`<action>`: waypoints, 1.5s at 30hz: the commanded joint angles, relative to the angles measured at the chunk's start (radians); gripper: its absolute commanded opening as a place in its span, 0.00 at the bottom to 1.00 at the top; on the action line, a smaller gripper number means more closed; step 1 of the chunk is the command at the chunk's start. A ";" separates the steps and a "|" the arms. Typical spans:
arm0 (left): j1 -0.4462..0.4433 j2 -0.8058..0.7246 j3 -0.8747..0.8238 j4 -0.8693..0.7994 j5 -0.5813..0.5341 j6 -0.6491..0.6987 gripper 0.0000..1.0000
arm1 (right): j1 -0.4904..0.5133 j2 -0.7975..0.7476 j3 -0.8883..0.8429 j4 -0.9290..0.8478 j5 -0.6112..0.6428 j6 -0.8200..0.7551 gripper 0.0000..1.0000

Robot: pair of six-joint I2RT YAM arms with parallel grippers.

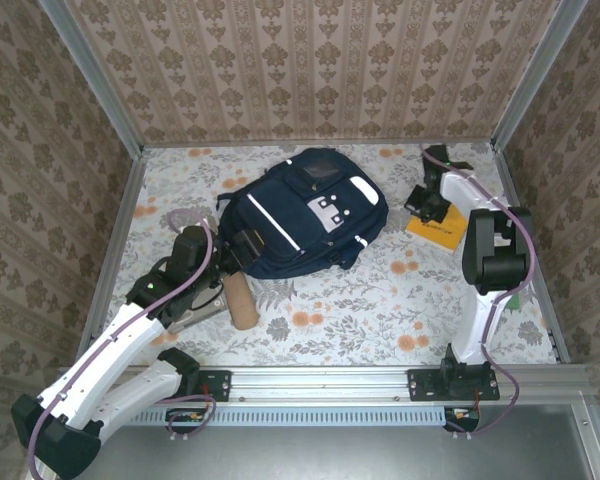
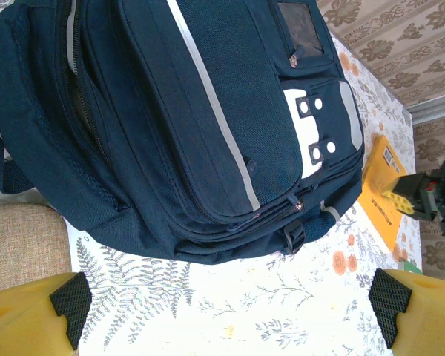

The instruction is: Pack books, pencil case, and school supplies into a backpack

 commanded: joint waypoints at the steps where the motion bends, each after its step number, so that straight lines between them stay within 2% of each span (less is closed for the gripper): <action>1: 0.005 0.005 -0.005 -0.005 0.013 0.000 1.00 | -0.054 0.040 0.057 -0.052 0.049 -0.052 0.07; 6: 0.004 0.018 0.004 0.001 0.020 0.006 1.00 | -0.076 0.142 0.110 -0.120 0.002 -0.073 0.07; 12: 0.002 0.030 0.004 0.016 0.036 0.011 1.00 | -0.026 0.090 -0.047 -0.081 -0.033 -0.046 0.06; 20: 0.002 0.047 -0.009 0.049 0.052 0.026 1.00 | 0.105 -0.116 -0.373 -0.023 -0.091 0.006 0.06; 25: -0.003 0.107 0.001 0.088 0.090 0.029 1.00 | 0.246 -0.247 -0.541 0.006 -0.111 0.089 0.06; 29: -0.043 0.184 0.031 0.129 0.105 0.039 1.00 | 0.340 -0.355 -0.626 0.019 -0.129 0.163 0.06; 33: -0.122 0.306 0.077 0.211 0.131 0.039 0.99 | 0.363 -0.475 -0.635 -0.020 -0.094 0.169 0.08; 35: -0.169 0.391 0.120 0.254 0.155 0.051 0.98 | 0.356 -0.555 -0.629 -0.042 -0.029 0.148 0.14; 38: -0.238 0.536 0.214 0.276 0.169 0.100 0.94 | 0.322 -0.665 -0.646 -0.049 0.063 0.116 0.42; 40: -0.272 0.630 0.280 0.276 0.183 0.129 0.91 | 0.279 -0.714 -0.680 -0.014 0.062 0.082 0.51; 45: -0.338 0.849 0.426 0.283 0.221 0.167 0.85 | 0.127 -0.723 -0.744 0.080 -0.075 0.002 0.51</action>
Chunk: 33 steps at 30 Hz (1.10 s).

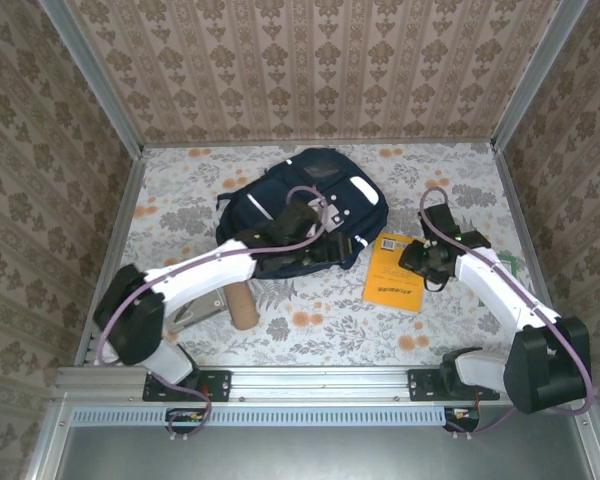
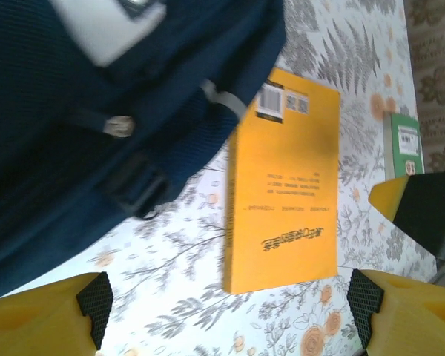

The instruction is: Pack books, pencil case, and school supplies into a backpack

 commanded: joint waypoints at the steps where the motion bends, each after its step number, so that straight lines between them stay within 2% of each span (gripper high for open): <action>1: -0.033 0.120 0.088 0.010 0.049 0.067 0.84 | -0.081 0.043 -0.051 0.063 -0.090 -0.071 0.50; 6: -0.066 0.314 0.225 -0.031 0.097 0.080 0.80 | -0.106 0.135 -0.058 0.117 -0.088 -0.077 0.50; 11: -0.081 0.427 0.333 -0.088 0.107 0.101 0.78 | -0.124 0.225 -0.057 0.140 -0.088 -0.092 0.46; 16: -0.079 0.483 0.384 -0.107 0.119 0.106 0.78 | -0.123 0.290 -0.049 0.145 -0.085 -0.093 0.42; 20: -0.078 0.506 0.406 -0.113 0.128 0.111 0.77 | -0.124 0.286 -0.055 0.138 -0.066 -0.093 0.42; 26: -0.072 0.554 0.437 -0.109 0.171 0.099 0.77 | -0.125 0.328 -0.067 0.193 -0.176 -0.098 0.42; 33: -0.071 0.614 0.494 -0.141 0.210 0.091 0.73 | -0.127 0.340 -0.058 0.189 -0.176 -0.103 0.43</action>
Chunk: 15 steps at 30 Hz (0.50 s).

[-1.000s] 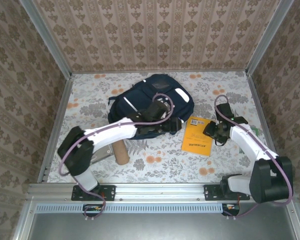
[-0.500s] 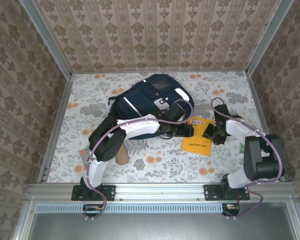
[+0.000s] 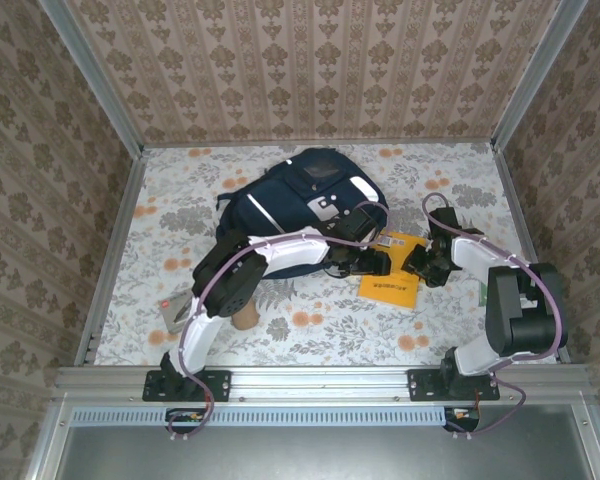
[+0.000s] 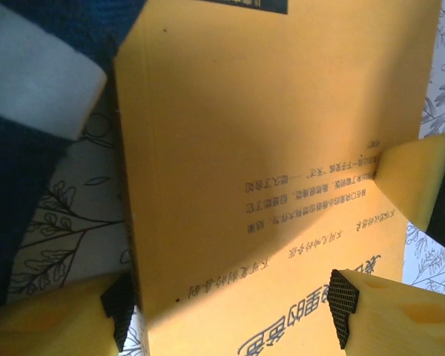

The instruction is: Pack books, pencil case, and school supplies into a backpack

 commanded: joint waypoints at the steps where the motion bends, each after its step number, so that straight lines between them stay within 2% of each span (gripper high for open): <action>1: 0.001 0.035 0.041 -0.015 0.056 0.002 0.72 | 0.005 0.050 -0.020 0.008 -0.007 -0.020 0.42; 4: 0.001 0.015 0.002 0.114 0.136 -0.021 0.68 | 0.005 0.051 -0.021 0.008 -0.010 -0.022 0.42; 11: 0.008 -0.066 -0.107 0.531 0.332 -0.145 0.67 | 0.005 0.045 -0.023 0.011 -0.025 -0.020 0.42; 15: 0.012 -0.084 -0.146 0.650 0.375 -0.179 0.65 | 0.005 0.042 -0.023 0.012 -0.031 -0.018 0.42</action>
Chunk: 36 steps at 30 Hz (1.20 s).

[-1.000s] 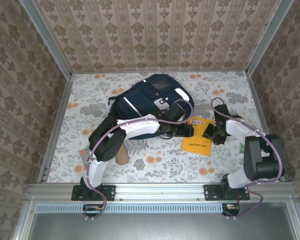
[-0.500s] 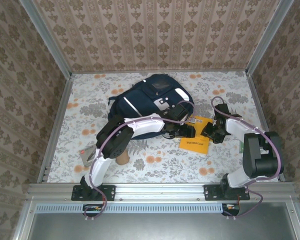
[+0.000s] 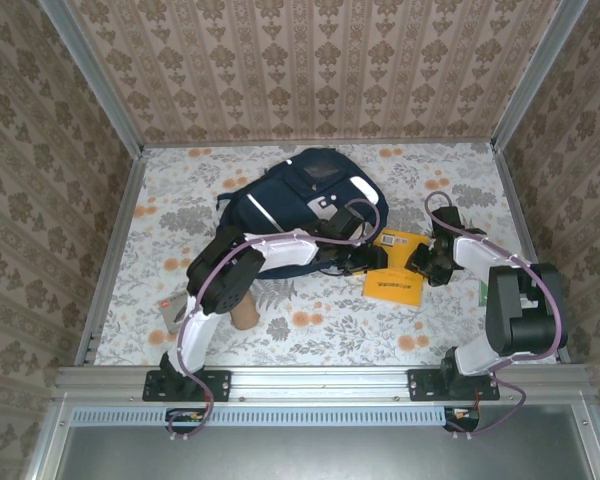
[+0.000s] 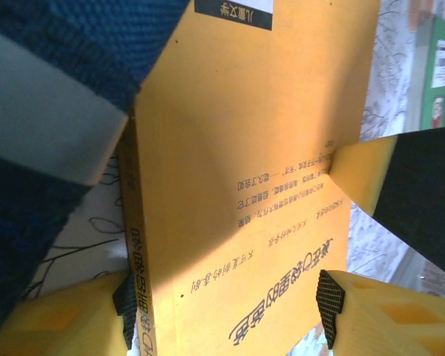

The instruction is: Pack books, pencil case, and school supplies into a backpack

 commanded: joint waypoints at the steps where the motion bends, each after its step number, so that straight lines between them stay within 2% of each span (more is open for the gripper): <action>1: -0.037 -0.058 -0.003 0.379 0.195 -0.070 0.65 | 0.023 0.041 -0.025 -0.001 -0.061 -0.002 0.42; 5: -0.019 -0.029 -0.076 0.662 0.250 -0.220 0.64 | 0.022 0.031 -0.026 0.000 -0.083 0.003 0.42; 7: -0.010 -0.008 -0.094 0.742 0.256 -0.279 0.62 | 0.022 0.023 -0.028 -0.001 -0.093 0.008 0.42; 8: -0.008 0.000 -0.089 0.711 0.255 -0.275 0.59 | 0.023 0.015 -0.030 -0.002 -0.096 0.009 0.42; 11: -0.015 -0.005 -0.067 0.593 0.255 -0.198 0.59 | 0.023 0.000 -0.032 -0.006 -0.100 0.013 0.42; 15: -0.022 0.016 -0.033 0.575 0.278 -0.197 0.59 | 0.021 0.000 -0.035 -0.001 -0.115 0.017 0.42; 18: -0.023 0.011 -0.020 0.477 0.258 -0.149 0.55 | 0.021 -0.002 -0.034 -0.006 -0.112 0.020 0.42; 23: -0.014 -0.021 -0.025 0.324 0.207 -0.070 0.40 | 0.018 -0.031 -0.031 -0.023 -0.092 0.023 0.44; 24: -0.013 -0.025 -0.024 0.309 0.203 -0.060 0.33 | 0.018 -0.043 -0.027 -0.025 -0.088 0.024 0.45; 26: -0.012 -0.036 -0.028 0.293 0.195 -0.052 0.11 | 0.018 -0.074 -0.019 -0.049 -0.075 0.027 0.46; 28: -0.009 -0.051 -0.028 0.286 0.191 -0.043 0.00 | 0.018 -0.114 -0.006 -0.069 -0.062 0.028 0.47; 35: -0.002 -0.212 -0.037 0.176 0.134 0.057 0.00 | 0.019 -0.309 0.072 -0.121 -0.042 0.012 0.51; 36: 0.001 -0.241 -0.045 0.162 0.099 0.071 0.00 | 0.020 -0.334 0.085 -0.124 -0.040 0.007 0.52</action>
